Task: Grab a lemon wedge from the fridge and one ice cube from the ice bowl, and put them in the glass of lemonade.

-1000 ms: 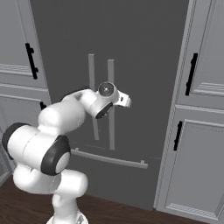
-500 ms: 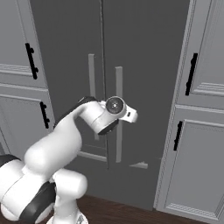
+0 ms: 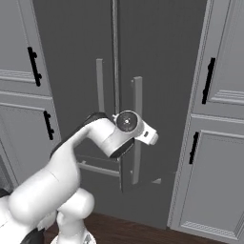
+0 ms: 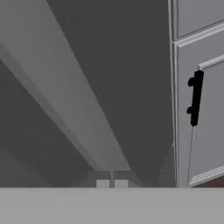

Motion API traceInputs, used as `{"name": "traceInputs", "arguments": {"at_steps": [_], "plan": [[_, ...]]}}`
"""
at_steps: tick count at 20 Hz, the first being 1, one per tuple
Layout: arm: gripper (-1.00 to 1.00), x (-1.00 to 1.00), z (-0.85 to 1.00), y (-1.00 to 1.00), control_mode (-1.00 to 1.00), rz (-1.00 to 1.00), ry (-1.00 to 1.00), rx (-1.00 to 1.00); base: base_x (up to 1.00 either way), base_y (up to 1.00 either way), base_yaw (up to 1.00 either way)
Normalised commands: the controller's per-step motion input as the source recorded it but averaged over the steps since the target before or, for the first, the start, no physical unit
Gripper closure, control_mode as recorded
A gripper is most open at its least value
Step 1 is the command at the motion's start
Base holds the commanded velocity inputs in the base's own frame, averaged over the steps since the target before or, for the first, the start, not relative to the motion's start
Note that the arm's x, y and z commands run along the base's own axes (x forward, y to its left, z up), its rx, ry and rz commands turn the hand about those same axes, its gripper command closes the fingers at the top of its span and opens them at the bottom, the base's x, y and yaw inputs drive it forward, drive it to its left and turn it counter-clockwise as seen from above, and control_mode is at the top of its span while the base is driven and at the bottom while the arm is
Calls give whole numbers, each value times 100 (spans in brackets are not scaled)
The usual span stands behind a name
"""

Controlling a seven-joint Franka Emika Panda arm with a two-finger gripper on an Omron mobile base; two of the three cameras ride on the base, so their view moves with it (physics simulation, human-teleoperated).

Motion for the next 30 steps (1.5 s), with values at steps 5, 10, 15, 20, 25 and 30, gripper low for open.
{"name": "traceInputs", "arguments": {"at_steps": [5, 10, 15, 20, 25, 30], "plan": [[100, -64, 11, -41, -100, -13, 0, 4, 0, 0, 0], [100, -70, 43, -11, -100, -5, 0, 1, 0, 0, 0], [100, -76, 100, 34, -100, 0, 1, -2, 0, 0, 0], [100, -12, 63, 92, -100, 6, 15, -17, 0, 0, 0], [100, 45, 21, 100, -100, 8, 29, -37, 0, 0, 0], [100, 88, -19, 93, -100, 7, 34, -40, 0, 0, 0]]}}
